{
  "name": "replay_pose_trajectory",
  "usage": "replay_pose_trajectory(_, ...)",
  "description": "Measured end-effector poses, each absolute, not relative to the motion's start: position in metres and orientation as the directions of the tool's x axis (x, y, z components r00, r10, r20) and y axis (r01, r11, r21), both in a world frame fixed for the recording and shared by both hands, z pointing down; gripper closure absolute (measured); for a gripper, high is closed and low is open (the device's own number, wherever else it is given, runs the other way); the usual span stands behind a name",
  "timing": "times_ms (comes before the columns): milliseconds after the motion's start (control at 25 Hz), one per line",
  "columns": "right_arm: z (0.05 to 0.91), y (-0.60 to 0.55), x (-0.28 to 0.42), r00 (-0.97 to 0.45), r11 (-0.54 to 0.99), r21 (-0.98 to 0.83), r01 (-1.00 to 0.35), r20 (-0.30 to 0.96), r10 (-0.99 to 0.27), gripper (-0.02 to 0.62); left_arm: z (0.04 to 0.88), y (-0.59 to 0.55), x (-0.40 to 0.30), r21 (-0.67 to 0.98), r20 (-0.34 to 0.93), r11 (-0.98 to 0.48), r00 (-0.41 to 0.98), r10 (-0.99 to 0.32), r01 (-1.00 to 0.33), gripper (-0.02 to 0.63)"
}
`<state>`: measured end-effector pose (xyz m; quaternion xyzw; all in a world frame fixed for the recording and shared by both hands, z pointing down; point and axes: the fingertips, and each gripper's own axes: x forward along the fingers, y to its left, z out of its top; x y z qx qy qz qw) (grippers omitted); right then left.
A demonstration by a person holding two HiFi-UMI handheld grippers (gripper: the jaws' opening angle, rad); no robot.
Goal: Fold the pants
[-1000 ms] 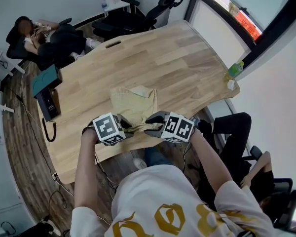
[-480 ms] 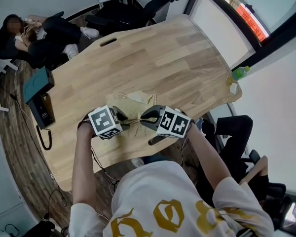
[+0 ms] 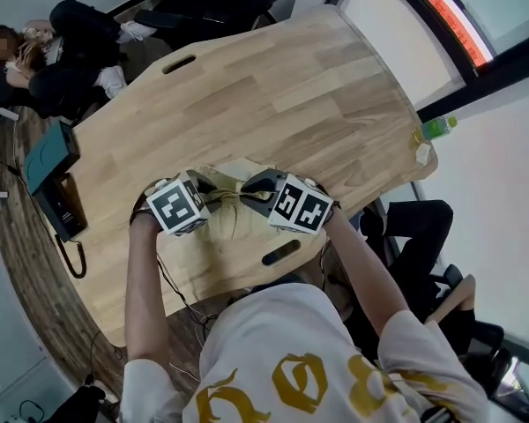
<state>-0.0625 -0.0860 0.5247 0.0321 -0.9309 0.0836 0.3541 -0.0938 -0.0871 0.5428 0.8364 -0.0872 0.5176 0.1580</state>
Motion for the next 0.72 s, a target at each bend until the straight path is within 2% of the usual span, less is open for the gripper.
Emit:
replay_pose_trajectory(200, 0.562, -0.125, -0.061, -0.726, 0.973, -0.127, -0.195, 0.685, -0.056, 0.558, 0.580, -0.124, -0.093, 0.127, 0.912, -0.918, 0.408, -0.041, -0.377, 0.488)
replay_pose_trajectory(360, 0.600, -0.146, -0.063, -0.700, 0.954, -0.160, -0.253, 0.711, -0.067, 0.557, 0.618, -0.143, -0.097, 0.143, 0.938, -0.869, 0.346, -0.034, -0.474, 0.486)
replay_pose_trajectory(560, 0.615, -0.161, -0.071, -0.716, 0.865, -0.355, -0.355, 0.698, -0.008, 0.557, 0.648, -0.149, -0.105, 0.263, 0.952, -0.737, 0.290, 0.095, -0.623, 0.483)
replay_pose_trajectory(720, 0.616, -0.162, -0.070, -0.698, 0.850, -0.379, -0.366, 0.716, 0.018, 0.555, 0.647, -0.148, -0.104, 0.315, 0.944, -0.717, 0.280, 0.173, -0.622, 0.483)
